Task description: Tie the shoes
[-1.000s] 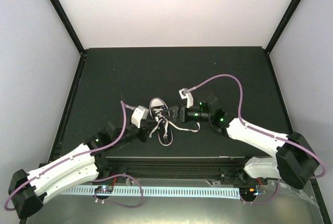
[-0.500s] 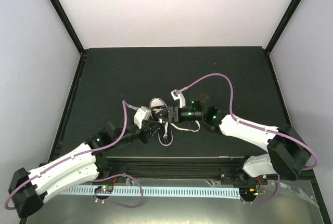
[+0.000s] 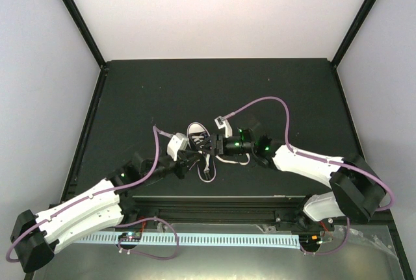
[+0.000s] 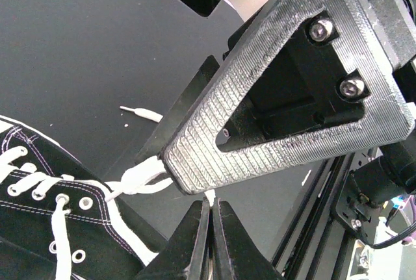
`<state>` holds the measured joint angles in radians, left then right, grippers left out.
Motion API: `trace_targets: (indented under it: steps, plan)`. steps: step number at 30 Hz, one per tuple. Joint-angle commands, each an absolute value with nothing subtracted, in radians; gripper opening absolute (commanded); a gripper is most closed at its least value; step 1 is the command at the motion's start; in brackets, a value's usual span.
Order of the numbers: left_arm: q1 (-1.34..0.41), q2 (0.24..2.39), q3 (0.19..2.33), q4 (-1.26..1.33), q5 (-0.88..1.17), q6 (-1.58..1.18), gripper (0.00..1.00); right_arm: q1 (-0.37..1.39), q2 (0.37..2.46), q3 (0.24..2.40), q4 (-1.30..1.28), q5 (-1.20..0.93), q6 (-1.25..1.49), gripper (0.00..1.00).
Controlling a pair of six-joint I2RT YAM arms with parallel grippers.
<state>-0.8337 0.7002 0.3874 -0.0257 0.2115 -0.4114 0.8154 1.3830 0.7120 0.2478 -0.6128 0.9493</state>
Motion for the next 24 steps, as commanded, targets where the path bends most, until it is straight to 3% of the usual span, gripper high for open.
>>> trace_targets:
  steps: [1, 6, 13, 14, 15, 18, 19, 22, 24]
  plan:
    - [-0.84, 0.702, 0.374, 0.034, 0.209, -0.4, 0.02, 0.828, 1.385, 0.708, 0.299, -0.647, 0.985, 0.59]
    - [-0.841, 0.704, 0.362, 0.059, 0.21, -0.409, 0.02, 0.836, 1.385, 0.716, 0.328, -0.669, 1.021, 0.48]
    - [-0.84, 0.7, 0.339, 0.089, 0.204, -0.427, 0.02, 0.835, 1.362, 0.74, 0.345, -0.657, 1.038, 0.04]
    - [-0.84, 0.697, 0.335, 0.089, 0.198, -0.429, 0.02, 0.836, 1.356, 0.748, 0.323, -0.647, 1.025, 0.02]
    - [-0.84, 0.697, 0.332, 0.086, 0.188, -0.434, 0.06, 0.836, 1.348, 0.754, 0.302, -0.635, 1.013, 0.02]
    - [-0.839, 0.698, 0.322, 0.058, 0.129, -0.447, 0.45, 0.836, 1.315, 0.779, 0.221, -0.582, 0.963, 0.01]
    - [-0.84, 0.699, 0.316, 0.053, 0.112, -0.45, 0.53, 0.835, 1.3, 0.792, 0.173, -0.561, 0.941, 0.02]
    - [-0.84, 0.706, 0.301, 0.045, 0.075, -0.46, 0.64, 0.835, 1.272, 0.827, 0.088, -0.508, 0.886, 0.02]
    - [-0.839, 0.716, 0.292, 0.052, 0.074, -0.462, 0.64, 0.835, 1.261, 0.841, 0.058, -0.493, 0.867, 0.02]
